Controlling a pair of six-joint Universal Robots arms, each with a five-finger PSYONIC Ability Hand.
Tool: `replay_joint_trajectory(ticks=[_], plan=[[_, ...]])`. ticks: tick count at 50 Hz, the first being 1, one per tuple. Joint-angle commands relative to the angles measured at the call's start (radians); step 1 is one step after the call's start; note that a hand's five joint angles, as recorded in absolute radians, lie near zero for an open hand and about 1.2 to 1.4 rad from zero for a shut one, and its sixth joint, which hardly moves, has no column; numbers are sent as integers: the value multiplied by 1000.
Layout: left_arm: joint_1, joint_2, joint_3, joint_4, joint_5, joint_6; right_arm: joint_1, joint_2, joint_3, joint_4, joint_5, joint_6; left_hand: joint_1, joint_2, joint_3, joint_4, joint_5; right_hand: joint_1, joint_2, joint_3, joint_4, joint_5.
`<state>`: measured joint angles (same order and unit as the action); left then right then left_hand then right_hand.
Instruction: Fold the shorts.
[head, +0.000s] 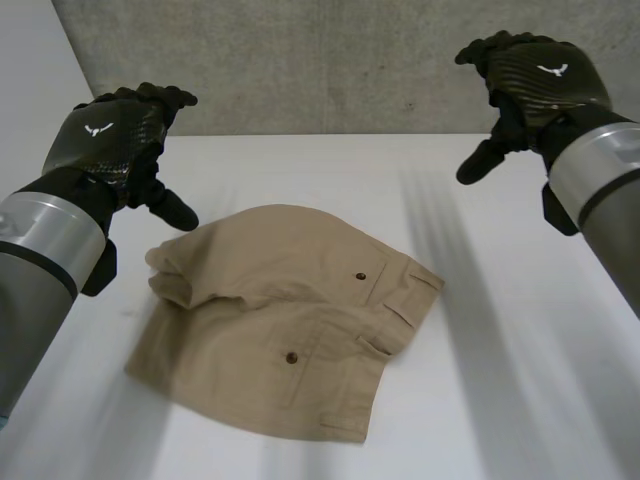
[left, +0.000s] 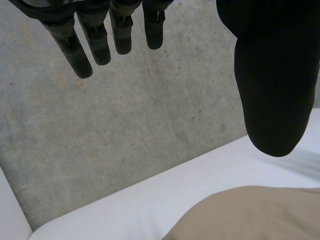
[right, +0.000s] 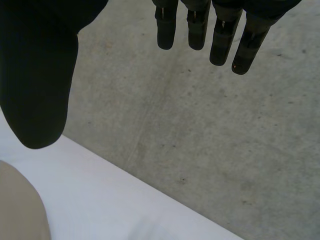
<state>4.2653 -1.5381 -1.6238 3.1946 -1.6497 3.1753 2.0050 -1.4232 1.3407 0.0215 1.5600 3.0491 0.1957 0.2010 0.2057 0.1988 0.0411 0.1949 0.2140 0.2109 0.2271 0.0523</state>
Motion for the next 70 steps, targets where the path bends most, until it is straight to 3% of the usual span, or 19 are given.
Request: replay_joint_trajectory(ticks=[1,9,18,25,32,36,42,52,57,70], plan=[[4,15,32,-94,4,2,-35,-72,84,-3,-11,5,-20,-26,-30,-23,-40,-20,-40,-36,-53,-52],[2,21,22,-91,4,2,-26,-71,121,56,-80,-81,-20,-26,-30,-23,-40,-20,-40,-36,-53,-52],[1,19,18,-87,4,2,21,48,201,403,-351,-334,-20,-26,-30,-23,-40,51,32,35,19,19],[2,18,13,-85,2,0,90,104,308,286,-460,-314,-20,-26,-30,-23,-40,160,141,144,128,128],[4,19,-11,-47,2,2,191,158,442,0,-459,-231,-20,-26,-30,-23,-40,169,150,153,137,137],[4,19,-18,-35,2,2,231,210,477,-80,-445,-228,-20,-26,-30,-23,-40,198,179,182,166,166],[4,19,-24,-33,2,2,276,256,486,-185,-336,-236,-20,-26,-30,-23,-40,298,279,282,266,266],[4,18,-25,-32,2,2,281,316,469,-227,-279,-250,-20,-26,-30,-23,-40,503,484,487,471,471],[4,18,-25,-32,2,2,270,320,468,-259,-276,-265,-20,-26,-30,-23,-40,1200,1181,1184,1168,1168],[2,19,-27,-33,2,2,248,193,396,-302,-229,-253,-20,-26,-30,-23,-40,1201,1182,1185,1169,1169]])
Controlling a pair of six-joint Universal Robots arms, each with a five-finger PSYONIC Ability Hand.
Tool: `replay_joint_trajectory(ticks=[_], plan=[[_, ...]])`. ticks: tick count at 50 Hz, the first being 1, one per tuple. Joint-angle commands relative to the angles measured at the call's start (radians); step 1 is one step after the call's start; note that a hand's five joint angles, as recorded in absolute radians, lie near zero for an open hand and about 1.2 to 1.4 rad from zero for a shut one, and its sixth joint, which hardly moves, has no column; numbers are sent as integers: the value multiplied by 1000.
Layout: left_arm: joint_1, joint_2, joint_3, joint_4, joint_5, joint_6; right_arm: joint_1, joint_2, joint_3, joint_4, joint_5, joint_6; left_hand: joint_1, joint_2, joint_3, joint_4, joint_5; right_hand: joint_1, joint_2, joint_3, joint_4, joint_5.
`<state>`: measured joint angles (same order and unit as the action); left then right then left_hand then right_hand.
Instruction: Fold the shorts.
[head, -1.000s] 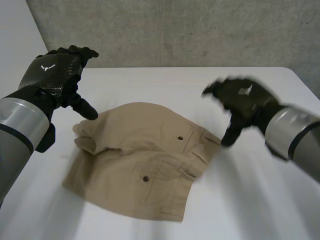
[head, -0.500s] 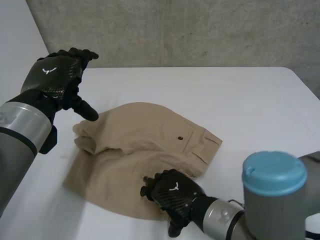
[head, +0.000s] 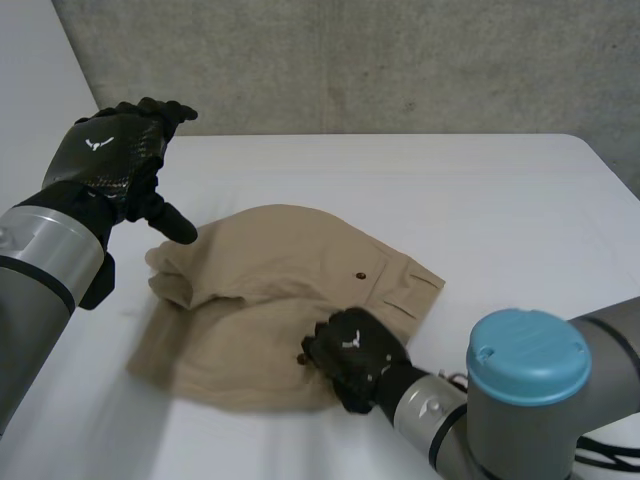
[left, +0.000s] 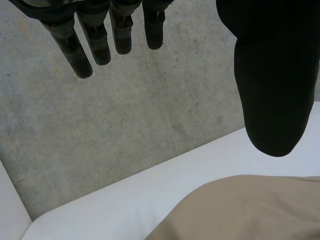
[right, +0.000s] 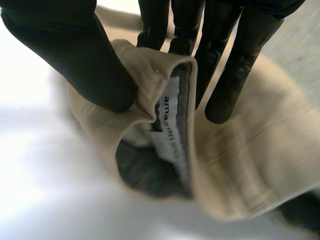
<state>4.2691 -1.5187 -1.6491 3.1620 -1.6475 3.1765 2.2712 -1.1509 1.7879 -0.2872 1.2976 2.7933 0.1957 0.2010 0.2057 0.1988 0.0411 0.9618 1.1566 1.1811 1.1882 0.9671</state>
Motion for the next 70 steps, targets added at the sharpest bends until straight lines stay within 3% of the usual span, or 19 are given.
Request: replay_joint_trajectory(ticks=[1,15,24,26,32,38,40,41,43,46,51,54,61,70], plan=[[-2,0,-1,0,0,0,-19,-87,-56,6,38,3,-20,-26,-30,-23,-40,434,240,215,208,255],[0,8,0,0,0,-1,-45,-433,-298,129,81,38,-20,-26,-30,-23,-40,434,240,215,208,255],[5,20,-1,3,0,-3,-127,-483,-426,163,86,160,-20,-26,-30,-23,-40,434,240,215,208,255],[8,20,-1,6,-2,-1,-150,-448,-433,161,83,166,-20,-26,-30,-23,-40,434,240,215,208,255],[11,19,-5,7,0,-1,-177,-141,-573,166,94,170,-20,-26,-30,-23,-40,434,240,215,208,255],[9,2,-9,9,2,-1,-170,181,-879,194,193,160,-17,-23,-27,-21,-37,434,240,215,208,255],[9,0,-11,9,2,-1,-170,253,-958,195,232,158,-15,-20,-24,-18,-34,138,-57,-81,-88,-42],[9,-4,-12,9,2,-1,-171,313,-1031,201,267,155,-12,-17,-22,-15,-32,-329,-524,-548,-555,-509],[9,-17,-14,7,2,-3,-171,362,-1090,215,295,147,0,-5,-10,-3,-20,-781,-975,-1000,-1007,-961],[6,-21,-17,6,3,-4,-171,411,-1156,281,316,120,12,7,2,9,-8,-787,-982,-1007,-1014,-967],[-9,-20,-41,4,6,-4,-177,372,-1098,387,310,118,35,30,25,32,15,-787,-982,-1007,-1014,-967],[-34,-24,-60,3,23,-6,-185,278,-981,411,296,104,97,92,87,94,77,-787,-982,-1007,-1014,-967],[-90,-115,-81,1,64,-20,-263,22,-615,350,138,52,200,194,190,197,180,-787,-982,-1007,-1014,-967],[-109,-262,-60,1,67,-161,-321,-187,-227,254,78,-66,194,189,184,191,174,-787,-982,-1007,-1014,-967]])
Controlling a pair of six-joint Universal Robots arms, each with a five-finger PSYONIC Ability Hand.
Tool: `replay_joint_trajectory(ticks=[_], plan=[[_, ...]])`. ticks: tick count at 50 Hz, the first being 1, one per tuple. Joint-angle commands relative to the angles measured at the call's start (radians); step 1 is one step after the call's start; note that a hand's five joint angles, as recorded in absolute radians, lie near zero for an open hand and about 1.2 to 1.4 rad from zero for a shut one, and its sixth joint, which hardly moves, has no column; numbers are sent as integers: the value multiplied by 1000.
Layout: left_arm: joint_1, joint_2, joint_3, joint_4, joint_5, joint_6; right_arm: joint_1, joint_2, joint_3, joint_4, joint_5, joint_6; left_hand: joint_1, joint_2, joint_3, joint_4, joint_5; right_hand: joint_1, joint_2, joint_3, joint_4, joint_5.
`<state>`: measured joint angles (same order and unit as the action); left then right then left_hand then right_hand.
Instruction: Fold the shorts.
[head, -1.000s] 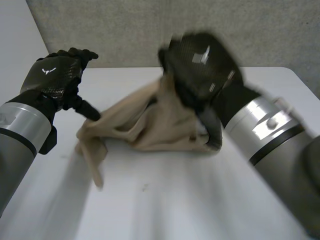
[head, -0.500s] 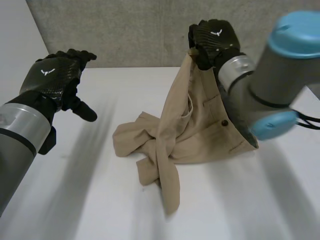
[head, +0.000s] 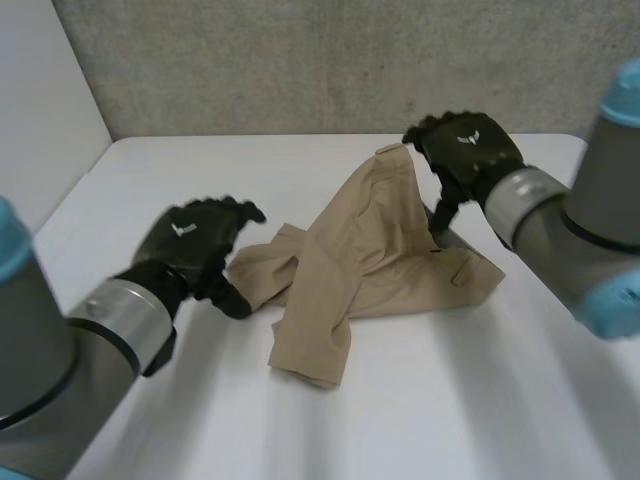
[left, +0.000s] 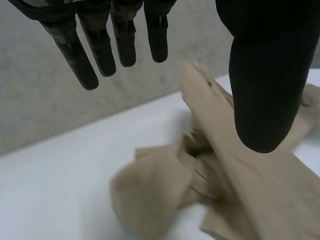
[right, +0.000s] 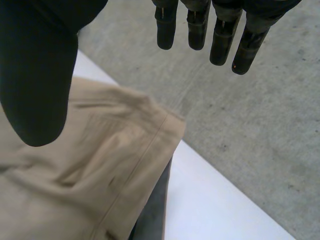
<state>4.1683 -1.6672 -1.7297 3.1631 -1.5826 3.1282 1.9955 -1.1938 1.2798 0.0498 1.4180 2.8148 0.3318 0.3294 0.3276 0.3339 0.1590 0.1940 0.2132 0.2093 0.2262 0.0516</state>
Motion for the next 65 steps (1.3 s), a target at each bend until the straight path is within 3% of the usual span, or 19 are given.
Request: replay_joint_trajectory(ticks=[1,9,16,20,25,27,31,36,39,42,43,44,47,48,51,59,65], plan=[[-8,-127,24,0,4,-129,-58,-162,337,-111,-45,-101,58,60,62,56,56,-19,-39,-35,-52,-52],[-40,-253,99,-2,6,-246,-67,-179,525,-212,-45,-153,49,51,53,47,47,-19,-39,-35,-52,-52],[-92,-359,188,-6,3,-251,-64,-176,572,-243,-45,-156,67,69,71,65,65,-19,-39,-35,-52,-52],[-109,-428,254,-8,-2,-243,-63,-176,572,-245,-42,-156,330,332,334,328,328,-19,-39,-35,-52,-52],[-114,-500,385,-66,-11,-237,-67,-179,560,-243,-45,-156,1008,1010,1012,1006,1006,-19,-39,-35,-52,-52],[-112,-516,447,-104,-19,-226,-69,-179,555,-243,-47,-156,1064,1067,1069,1062,1063,-19,-39,-35,-52,-52],[-76,-543,611,-156,-54,-194,-95,-179,537,-229,-48,-166,1064,1067,1069,1062,1063,-19,-39,-35,-52,-52],[76,-635,910,-186,-111,-96,-110,-170,523,-202,-71,-234,1064,1067,1069,1062,1063,-19,-39,-35,-52,-52],[111,-706,1070,-207,-120,-44,-116,-164,521,-196,-74,-256,1064,1067,1069,1062,1063,-19,-39,-35,-52,-52],[147,-847,1301,-277,-148,15,-113,-139,521,-196,-73,-268,790,792,794,788,788,-19,-39,-35,-52,-52],[153,-886,1365,-305,-152,26,-112,-130,520,-194,-71,-270,620,623,625,618,619,-19,-39,-35,-52,-52],[167,-978,1516,-384,-157,51,-112,-126,520,-194,-71,-270,171,173,175,169,169,-19,-39,-35,-52,-52],[171,-1095,1708,-509,-154,72,-109,-116,521,-194,-71,-270,-153,-151,-149,-155,-155,-19,-39,-35,-52,-52],[155,-1165,1783,-588,-137,64,-109,-115,523,-194,-71,-270,-156,-154,-152,-159,-158,-19,-39,-35,-52,-52],[119,-1197,1794,-655,-106,18,-106,-113,524,-194,-71,-270,-157,-155,-153,-159,-159,-19,-39,-35,-52,-52],[82,-1159,1719,-725,-108,-117,-106,-112,523,-194,-71,-270,-142,-139,-138,-144,-144,-19,-39,-35,-52,-52],[72,-1122,1691,-776,-122,-140,-106,-112,527,-194,-73,-270,-136,-134,-132,-138,-138,-19,-39,-35,-52,-52]])
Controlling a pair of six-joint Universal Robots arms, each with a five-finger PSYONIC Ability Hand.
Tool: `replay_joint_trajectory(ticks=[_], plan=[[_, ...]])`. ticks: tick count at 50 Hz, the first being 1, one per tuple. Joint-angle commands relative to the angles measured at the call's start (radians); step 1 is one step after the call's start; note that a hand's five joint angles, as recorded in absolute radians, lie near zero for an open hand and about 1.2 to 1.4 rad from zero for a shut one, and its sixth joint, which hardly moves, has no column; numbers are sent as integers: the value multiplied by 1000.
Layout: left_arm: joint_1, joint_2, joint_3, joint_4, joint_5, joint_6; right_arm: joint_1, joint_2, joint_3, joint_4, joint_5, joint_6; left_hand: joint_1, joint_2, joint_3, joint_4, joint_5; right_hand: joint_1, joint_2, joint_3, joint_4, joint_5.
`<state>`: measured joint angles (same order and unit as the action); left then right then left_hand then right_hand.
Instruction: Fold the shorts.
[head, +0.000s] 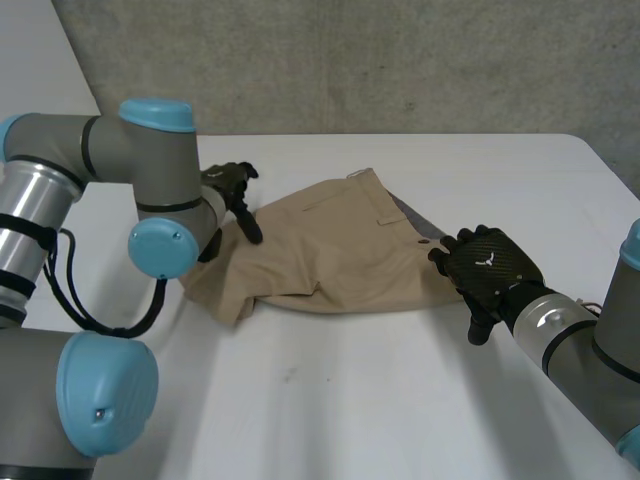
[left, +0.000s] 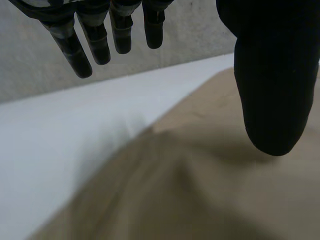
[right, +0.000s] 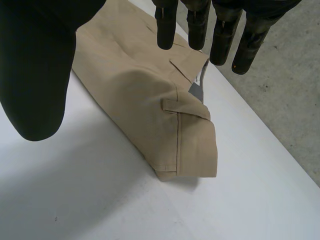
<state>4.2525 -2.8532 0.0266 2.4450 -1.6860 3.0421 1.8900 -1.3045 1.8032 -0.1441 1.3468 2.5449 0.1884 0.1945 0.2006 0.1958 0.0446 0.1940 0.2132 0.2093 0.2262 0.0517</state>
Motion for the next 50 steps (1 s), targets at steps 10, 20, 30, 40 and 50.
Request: replay_joint_trajectory(ticks=[10,20,30,40,50], plan=[[-40,97,-132,-90,-96,-52,1,2,15,-2,-6,1,34,28,22,26,3,-19,-39,-35,-52,-52],[-75,123,-188,-110,-144,-52,0,7,16,-2,-5,1,78,72,66,71,47,-19,-39,-35,-52,-52],[-118,254,-361,-90,-176,-52,0,7,22,-5,-5,1,99,92,86,91,68,-19,-39,-35,-52,-52],[-112,644,-1079,517,-156,-9,1,5,30,-8,-5,1,119,113,107,112,88,-19,-39,-35,-52,-52],[-48,902,-1674,1046,101,233,-2,2,28,-9,-5,14,57,51,45,50,27,-19,-39,-35,-52,-52]])
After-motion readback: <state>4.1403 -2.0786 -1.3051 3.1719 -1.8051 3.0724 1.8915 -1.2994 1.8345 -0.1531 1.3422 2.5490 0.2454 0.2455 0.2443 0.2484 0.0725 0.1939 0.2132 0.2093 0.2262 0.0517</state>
